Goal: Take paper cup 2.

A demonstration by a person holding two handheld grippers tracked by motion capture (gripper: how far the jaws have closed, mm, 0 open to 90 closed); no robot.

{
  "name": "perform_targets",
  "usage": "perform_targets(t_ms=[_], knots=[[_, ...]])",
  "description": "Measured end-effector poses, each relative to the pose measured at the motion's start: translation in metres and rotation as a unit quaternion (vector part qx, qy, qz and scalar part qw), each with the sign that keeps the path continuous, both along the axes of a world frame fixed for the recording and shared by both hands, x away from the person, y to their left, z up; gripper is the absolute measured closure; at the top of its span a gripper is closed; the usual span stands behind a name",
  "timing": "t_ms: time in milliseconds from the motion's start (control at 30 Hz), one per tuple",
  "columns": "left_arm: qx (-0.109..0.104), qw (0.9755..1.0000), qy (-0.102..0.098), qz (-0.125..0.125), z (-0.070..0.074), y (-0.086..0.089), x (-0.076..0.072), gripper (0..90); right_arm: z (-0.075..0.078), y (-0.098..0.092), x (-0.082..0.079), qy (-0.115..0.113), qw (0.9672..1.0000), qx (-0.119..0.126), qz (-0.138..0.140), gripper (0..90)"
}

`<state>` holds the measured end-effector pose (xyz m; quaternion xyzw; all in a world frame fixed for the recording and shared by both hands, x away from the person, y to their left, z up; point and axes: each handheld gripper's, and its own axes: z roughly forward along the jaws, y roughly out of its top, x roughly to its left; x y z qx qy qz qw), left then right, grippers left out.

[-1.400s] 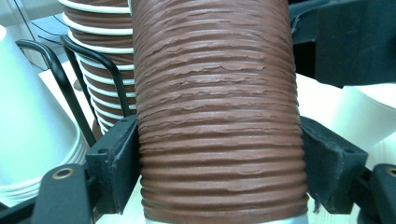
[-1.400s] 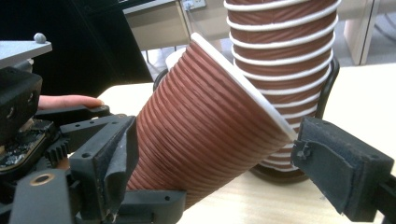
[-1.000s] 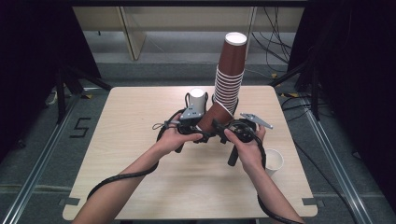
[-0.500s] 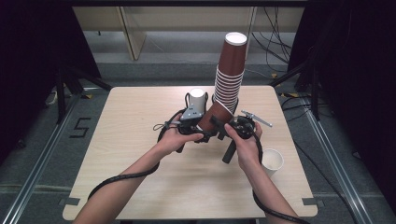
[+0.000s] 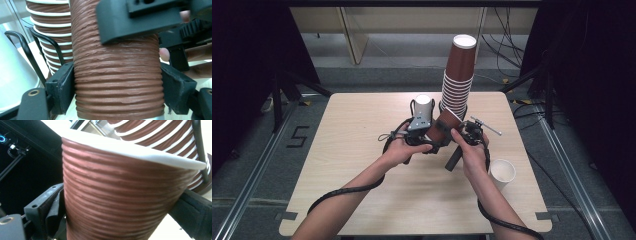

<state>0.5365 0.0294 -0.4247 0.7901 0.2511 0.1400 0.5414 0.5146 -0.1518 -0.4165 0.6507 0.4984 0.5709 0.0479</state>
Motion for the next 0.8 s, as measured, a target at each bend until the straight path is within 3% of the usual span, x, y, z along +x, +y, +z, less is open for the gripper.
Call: perform_targets(t_ms=[67, 133, 267, 333, 433, 500, 567, 633, 800], knots=[[0.001, 1.0, 0.001, 0.002, -0.0004, 0.0001, 0.0002, 22.1, -0.001, -0.0004, 0.0017, 0.006, 0.9999, 0.013, 0.005, 6.8], [0.0, 1.0, 0.002, 0.001, -0.0012, -0.001, -0.0008, 22.1, -0.0019, -0.0006, 0.0032, 0.001, 1.0, 0.006, 0.0, 6.7], [0.001, 1.0, -0.001, -0.001, -0.0008, -0.004, -0.0036, 22.1, -0.0031, 0.0015, 0.0058, 0.014, 0.9998, 0.013, -0.002, 8.5], [-0.001, 1.0, 0.001, -0.002, -0.0007, -0.0041, -0.0031, 22.0, -0.001, 0.0028, 0.0046, 0.026, 0.9991, 0.032, -0.004, 9.0], [0.006, 1.0, -0.001, -0.004, -0.0007, -0.0042, -0.0035, 21.8, -0.0019, 0.0003, 0.0048, 0.022, 0.9996, 0.017, -0.001, 9.8], [0.005, 1.0, -0.001, -0.003, -0.001, -0.0044, -0.0037, 21.6, -0.0028, -0.0006, 0.0057, 0.017, 0.9997, 0.02, 0.001, 10.4], [0.004, 1.0, 0.0, -0.003, -0.0016, -0.0047, -0.0036, 21.4, -0.0012, 0.0007, 0.0048, 0.03, 0.9989, 0.036, -0.001, 11.0], [0.005, 1.0, 0.0, -0.002, -0.0023, -0.0054, -0.0037, 21.2, -0.0023, -0.0008, 0.0053, 0.017, 0.9997, 0.015, 0.002, 11.8], [0.004, 1.0, 0.0, -0.001, -0.0021, -0.006, -0.0037, 20.7, -0.0009, -0.0009, 0.0051, 0.016, 0.9999, 0.002, 0.003, 12.9]])
